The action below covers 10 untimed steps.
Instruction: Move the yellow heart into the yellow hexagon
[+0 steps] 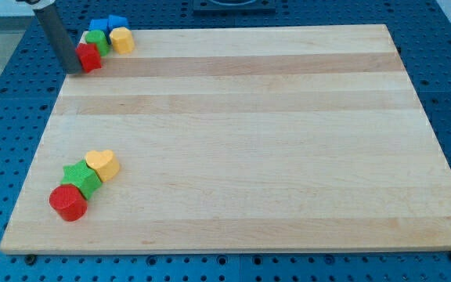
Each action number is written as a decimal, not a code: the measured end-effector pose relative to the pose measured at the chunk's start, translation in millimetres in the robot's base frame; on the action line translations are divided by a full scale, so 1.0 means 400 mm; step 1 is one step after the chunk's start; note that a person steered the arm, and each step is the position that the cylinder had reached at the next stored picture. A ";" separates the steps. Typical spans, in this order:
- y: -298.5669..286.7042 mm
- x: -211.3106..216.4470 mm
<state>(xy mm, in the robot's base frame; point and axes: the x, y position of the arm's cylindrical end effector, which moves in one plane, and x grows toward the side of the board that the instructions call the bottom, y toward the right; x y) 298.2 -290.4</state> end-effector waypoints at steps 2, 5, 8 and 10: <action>0.035 0.080; 0.435 0.464; 0.287 0.650; 0.202 0.549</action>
<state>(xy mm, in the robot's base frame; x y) 517.9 -209.4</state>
